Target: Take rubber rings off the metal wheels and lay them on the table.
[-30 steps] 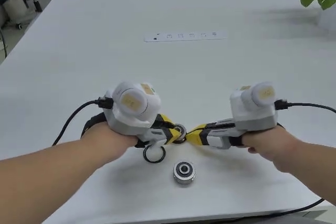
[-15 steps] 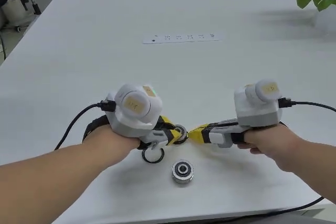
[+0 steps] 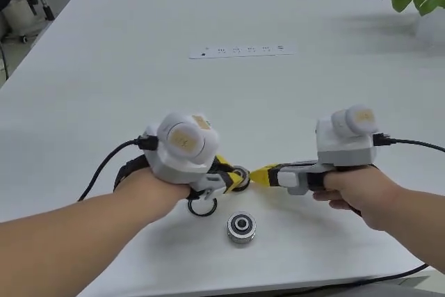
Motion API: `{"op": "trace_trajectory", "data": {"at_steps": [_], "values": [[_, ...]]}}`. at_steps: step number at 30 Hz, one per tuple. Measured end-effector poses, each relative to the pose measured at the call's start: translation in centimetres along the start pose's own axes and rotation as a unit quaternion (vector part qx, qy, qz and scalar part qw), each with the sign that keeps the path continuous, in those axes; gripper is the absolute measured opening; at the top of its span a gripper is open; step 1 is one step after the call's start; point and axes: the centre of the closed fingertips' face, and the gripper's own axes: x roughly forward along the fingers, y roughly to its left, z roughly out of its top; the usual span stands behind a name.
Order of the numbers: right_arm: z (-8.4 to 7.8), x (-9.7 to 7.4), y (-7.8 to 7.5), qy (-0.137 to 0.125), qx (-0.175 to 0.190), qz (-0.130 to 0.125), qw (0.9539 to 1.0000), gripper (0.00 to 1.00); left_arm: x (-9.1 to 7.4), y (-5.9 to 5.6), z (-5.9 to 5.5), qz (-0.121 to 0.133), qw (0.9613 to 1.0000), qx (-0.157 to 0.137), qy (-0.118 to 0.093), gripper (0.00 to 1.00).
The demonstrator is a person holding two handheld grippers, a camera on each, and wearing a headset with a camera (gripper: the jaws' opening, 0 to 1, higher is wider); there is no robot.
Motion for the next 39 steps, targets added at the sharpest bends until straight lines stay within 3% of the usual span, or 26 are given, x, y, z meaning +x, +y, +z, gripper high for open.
{"op": "trace_trajectory", "data": {"at_steps": [13, 21, 22, 23, 33, 39], "values": [[0.3, 0.3, 0.6, -0.003, -0.004, 0.008, 1.0000, 0.00, 0.0, 0.0, 0.0, 0.006, 1.0000, 0.000, 0.002, 0.12], [0.6, 0.6, 2.5, -0.008, -0.014, 0.030, 0.9994, 0.00, 0.0, 0.0, 0.0, 0.008, 1.0000, 0.000, 0.002, 0.12], [0.9, 0.6, 2.5, -0.012, -0.036, 0.032, 0.9988, 0.00, 0.0, 0.0, 0.0, 0.010, 1.0000, 0.000, 0.002, 0.12], [0.5, 0.5, 2.6, -0.003, -0.024, 0.030, 0.9993, 0.00, 0.0, 0.0, 0.0, 0.010, 1.0000, -0.001, 0.001, 0.12], [0.5, 0.0, 3.1, -0.006, -0.013, 0.054, 0.9985, 0.00, 0.0, -0.1, 0.0, 0.006, 1.0000, -0.005, -0.001, 0.12], [0.3, -0.1, 2.3, -0.004, -0.018, 0.037, 0.9991, 0.00, 0.1, 0.0, 0.0, 0.005, 0.9999, -0.011, -0.004, 0.13]]}}
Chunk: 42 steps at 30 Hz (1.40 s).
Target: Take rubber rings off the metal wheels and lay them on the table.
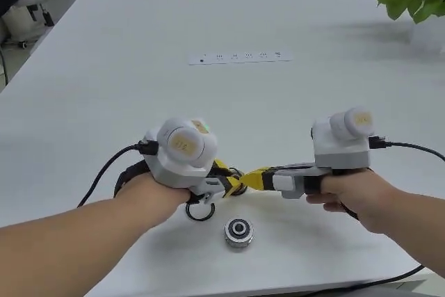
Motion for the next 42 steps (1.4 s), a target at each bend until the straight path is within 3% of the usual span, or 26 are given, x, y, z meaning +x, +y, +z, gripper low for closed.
{"op": "trace_trajectory", "data": {"at_steps": [16, 36, 42], "values": [[0.1, 0.2, -0.8, 0.001, -0.005, -0.015, 0.9999, 0.00, -0.6, 0.1, 0.5, -0.012, 0.9999, 0.003, -0.003, 0.15], [1.2, -0.2, 0.0, -0.008, -0.007, -0.007, 0.9999, 0.00, -4.9, -0.2, 2.6, -0.022, 0.9985, 0.000, -0.050, 0.29], [1.7, -0.3, 0.3, -0.010, -0.008, -0.004, 0.9999, 0.00, -6.0, -0.6, 2.6, -0.026, 0.9983, -0.001, -0.052, 0.36]]}}
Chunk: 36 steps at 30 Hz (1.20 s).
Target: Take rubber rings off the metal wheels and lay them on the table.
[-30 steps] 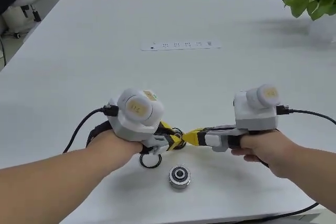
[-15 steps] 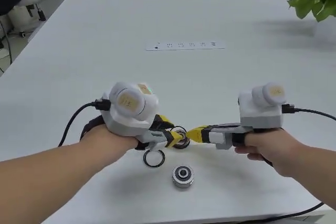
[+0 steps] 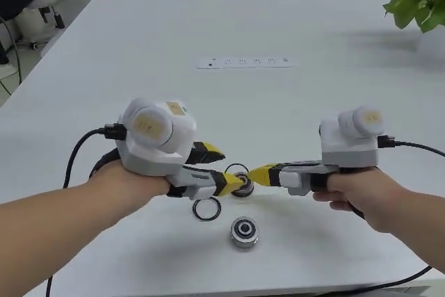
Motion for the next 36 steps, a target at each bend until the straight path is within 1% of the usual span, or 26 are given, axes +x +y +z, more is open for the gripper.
{"op": "trace_trajectory", "data": {"at_steps": [4, 7, 14, 17, 21, 28, 36], "values": [[0.3, 0.0, 0.7, -0.001, -0.002, 0.004, 1.0000, 0.00, -1.0, 0.0, -0.1, 0.001, 1.0000, 0.001, 0.001, 0.40], [0.4, 0.1, 1.1, -0.001, -0.004, 0.007, 1.0000, 0.00, -1.6, 0.0, -0.1, 0.005, 1.0000, 0.005, 0.002, 0.45], [0.7, 0.3, 2.2, -0.001, -0.007, 0.015, 0.9999, 0.00, -3.4, -0.1, 0.2, 0.006, 1.0000, -0.002, -0.007, 0.49], [0.8, 0.5, 2.5, 0.000, -0.010, 0.019, 0.9998, 0.00, -4.2, -0.2, 0.3, 0.014, 0.9998, 0.001, -0.012, 0.56], [0.8, 0.9, 2.7, 0.005, -0.012, 0.025, 0.9996, 0.00, -5.2, 0.1, -0.1, 0.016, 0.9998, -0.003, -0.013, 0.56], [0.3, 2.0, 3.6, 0.018, -0.015, 0.037, 0.9990, 0.00, -6.7, 0.1, -0.5, 0.027, 0.9995, -0.012, -0.015, 0.59], [-0.3, 2.8, 4.1, 0.036, -0.019, 0.046, 0.9981, 0.00, -7.8, 0.1, -1.3, 0.037, 0.9992, -0.012, -0.011, 0.64]]}}
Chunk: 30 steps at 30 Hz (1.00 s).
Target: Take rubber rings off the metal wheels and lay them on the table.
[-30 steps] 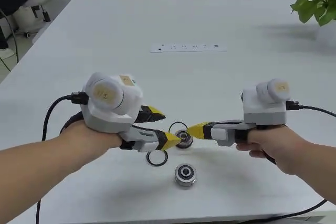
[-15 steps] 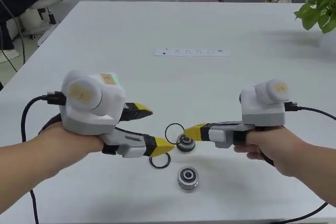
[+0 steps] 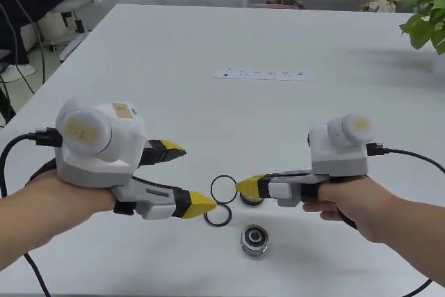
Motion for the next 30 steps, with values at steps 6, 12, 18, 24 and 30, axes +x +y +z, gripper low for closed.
{"op": "trace_trajectory", "data": {"at_steps": [6, 12, 18, 24, 30], "values": [[-0.9, 0.8, 0.1, 0.017, -0.001, 0.003, 0.9999, 0.00, -0.6, 0.2, -0.4, 0.006, 1.0000, -0.007, -0.001, 0.66], [-1.7, 1.6, 0.2, 0.031, 0.001, 0.006, 0.9995, 0.00, -1.1, 0.4, -0.8, 0.011, 0.9998, -0.014, 0.000, 0.66], [-2.5, 2.1, 0.0, 0.047, 0.002, 0.003, 0.9989, 0.00, -1.5, 0.6, -1.3, 0.016, 0.9997, -0.019, 0.002, 0.66], [-3.1, 2.3, -0.3, 0.056, 0.006, -0.002, 0.9984, 0.00, -1.6, 0.9, -1.6, 0.018, 0.9996, -0.022, 0.004, 0.66], [-3.5, 2.3, -1.0, 0.061, 0.013, -0.015, 0.9979, 0.00, -1.5, 1.0, -2.0, 0.019, 0.9995, -0.025, 0.009, 0.66]]}}
